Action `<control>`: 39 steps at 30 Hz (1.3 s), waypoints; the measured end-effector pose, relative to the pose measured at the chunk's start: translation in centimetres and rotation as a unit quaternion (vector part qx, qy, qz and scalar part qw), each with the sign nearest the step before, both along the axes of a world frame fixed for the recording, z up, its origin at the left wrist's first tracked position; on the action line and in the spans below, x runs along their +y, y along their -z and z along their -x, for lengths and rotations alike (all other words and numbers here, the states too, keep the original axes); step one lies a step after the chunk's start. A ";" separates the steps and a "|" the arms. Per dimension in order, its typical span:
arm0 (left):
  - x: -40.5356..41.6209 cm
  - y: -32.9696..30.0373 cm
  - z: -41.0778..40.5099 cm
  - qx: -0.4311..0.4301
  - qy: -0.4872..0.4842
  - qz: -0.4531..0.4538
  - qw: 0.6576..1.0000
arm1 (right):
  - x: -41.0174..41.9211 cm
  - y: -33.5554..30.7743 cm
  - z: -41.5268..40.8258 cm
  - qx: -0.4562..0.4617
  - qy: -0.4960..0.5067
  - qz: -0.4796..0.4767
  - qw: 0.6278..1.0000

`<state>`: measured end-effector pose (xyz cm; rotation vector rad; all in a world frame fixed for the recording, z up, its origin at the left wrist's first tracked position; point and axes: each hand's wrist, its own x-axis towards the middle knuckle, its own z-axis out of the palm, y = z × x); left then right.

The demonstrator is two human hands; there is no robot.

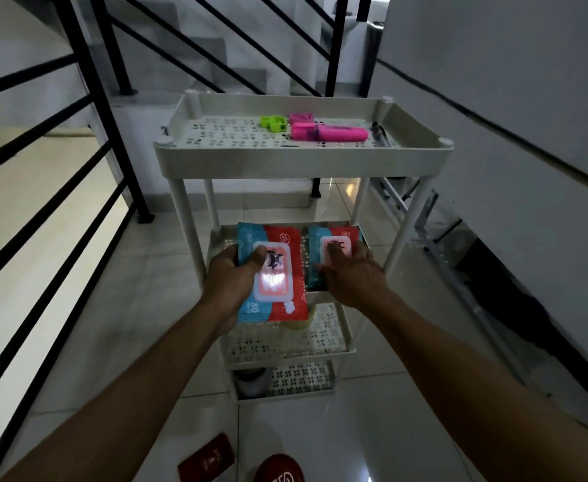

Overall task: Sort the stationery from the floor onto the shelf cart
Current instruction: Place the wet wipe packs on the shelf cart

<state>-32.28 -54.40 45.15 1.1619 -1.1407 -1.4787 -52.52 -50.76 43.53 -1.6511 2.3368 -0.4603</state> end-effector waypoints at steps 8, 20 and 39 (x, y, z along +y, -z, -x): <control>0.2 -0.7 1.1 0.004 -0.003 -0.007 1.000 | 0.1 -0.2 -0.5 0.029 -0.012 0.026 0.999; -0.6 -1.7 7.2 0.003 -0.006 -0.045 0.999 | 7.2 -0.8 5.1 -0.131 0.120 0.309 0.934; -3.5 1.3 15.3 -0.238 -0.058 0.047 0.968 | 4.3 0.4 5.8 -0.341 0.026 0.189 0.920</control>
